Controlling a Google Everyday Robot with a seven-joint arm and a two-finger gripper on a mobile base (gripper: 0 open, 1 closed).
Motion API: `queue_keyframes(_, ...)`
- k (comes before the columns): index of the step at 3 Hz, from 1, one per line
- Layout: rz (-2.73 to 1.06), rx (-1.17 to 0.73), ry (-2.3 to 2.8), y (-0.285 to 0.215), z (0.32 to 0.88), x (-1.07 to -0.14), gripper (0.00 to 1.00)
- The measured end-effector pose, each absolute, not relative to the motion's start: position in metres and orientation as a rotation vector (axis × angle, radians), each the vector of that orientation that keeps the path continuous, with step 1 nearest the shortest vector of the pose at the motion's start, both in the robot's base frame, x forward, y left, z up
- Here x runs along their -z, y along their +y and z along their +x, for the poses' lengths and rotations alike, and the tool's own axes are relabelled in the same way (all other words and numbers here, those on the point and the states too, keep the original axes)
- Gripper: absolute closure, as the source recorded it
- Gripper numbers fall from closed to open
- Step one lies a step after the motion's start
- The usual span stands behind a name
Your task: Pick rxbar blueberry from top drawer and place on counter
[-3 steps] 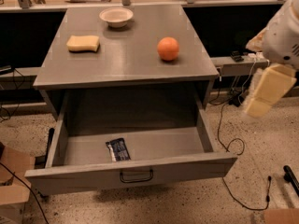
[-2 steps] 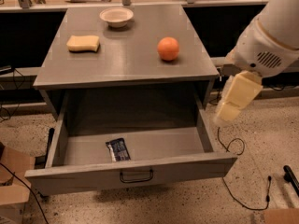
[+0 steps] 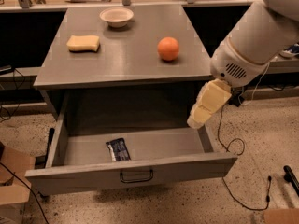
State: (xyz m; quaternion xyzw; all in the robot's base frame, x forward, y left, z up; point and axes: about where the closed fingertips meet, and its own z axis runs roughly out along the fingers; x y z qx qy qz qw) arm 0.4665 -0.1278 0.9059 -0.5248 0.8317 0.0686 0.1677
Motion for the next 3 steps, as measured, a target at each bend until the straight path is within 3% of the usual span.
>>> queue_keyframes(3,-1.439,-0.298,2.43,-0.055,0.519,-0.784,0.0)
